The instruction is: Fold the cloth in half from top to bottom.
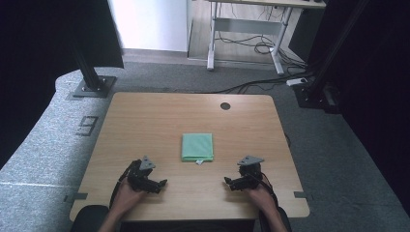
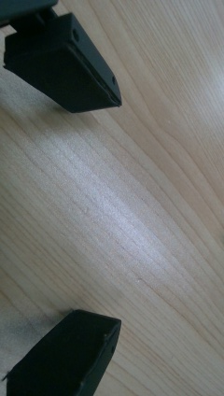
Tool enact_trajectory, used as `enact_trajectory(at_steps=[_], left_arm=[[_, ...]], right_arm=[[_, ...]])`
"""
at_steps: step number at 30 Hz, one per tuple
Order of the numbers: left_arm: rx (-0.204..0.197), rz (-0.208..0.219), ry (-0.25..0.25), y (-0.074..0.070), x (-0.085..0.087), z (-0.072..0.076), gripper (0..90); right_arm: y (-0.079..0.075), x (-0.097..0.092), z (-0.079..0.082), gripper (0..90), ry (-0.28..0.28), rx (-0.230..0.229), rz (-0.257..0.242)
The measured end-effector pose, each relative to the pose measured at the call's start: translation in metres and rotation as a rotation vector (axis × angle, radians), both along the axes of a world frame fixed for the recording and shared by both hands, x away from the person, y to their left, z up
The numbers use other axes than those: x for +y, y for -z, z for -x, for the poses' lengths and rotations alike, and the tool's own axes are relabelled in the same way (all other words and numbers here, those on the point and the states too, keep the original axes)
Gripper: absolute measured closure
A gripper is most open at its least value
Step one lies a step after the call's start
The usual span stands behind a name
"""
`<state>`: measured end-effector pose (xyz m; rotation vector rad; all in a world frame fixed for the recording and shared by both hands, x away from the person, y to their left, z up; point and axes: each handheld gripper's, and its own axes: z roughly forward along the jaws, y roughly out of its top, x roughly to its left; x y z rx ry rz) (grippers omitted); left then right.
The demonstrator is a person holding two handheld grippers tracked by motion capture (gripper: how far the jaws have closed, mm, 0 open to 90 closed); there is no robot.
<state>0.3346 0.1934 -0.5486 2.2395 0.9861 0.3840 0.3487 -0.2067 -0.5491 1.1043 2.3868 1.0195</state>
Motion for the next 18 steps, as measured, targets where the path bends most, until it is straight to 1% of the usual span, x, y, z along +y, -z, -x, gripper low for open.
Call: enact_trajectory(at_steps=[1,3,4,6,10,16,18], left_arm=[[0.006,-0.005,0.003,0.0002,-0.0006,-0.0003,0.0],[0.013,0.0,0.002,0.0005,-0.0008,-0.0009,0.0],[0.017,0.001,0.003,0.0004,-0.0004,-0.0013,0.0],[0.017,0.001,0.001,0.0005,-0.0005,-0.0014,0.0],[0.017,0.0,-0.005,0.0006,-0.001,-0.0017,0.0],[0.018,-0.005,-0.015,0.0003,-0.0022,-0.0024,0.0],[0.017,-0.002,-0.03,0.0005,-0.0028,-0.0029,0.0]], right_arm=[[0.0017,0.0008,0.0002,0.0,0.0,0.006,0.001],[0.0053,0.0023,0.0005,0.0,-0.004,0.014,0.006],[0.0069,0.0035,0.001,0.0,-0.001,0.009,0.009],[0.0075,0.0053,0.0012,0.0,0.004,0.002,0.006],[0.0075,0.0092,0.0012,0.0,0.008,0.004,0.005],[0.0076,0.01,0.0003,0.0,0.009,0.002,0.006],[0.0076,0.0099,0.0002,0.0,0.008,0.002,0.005]])
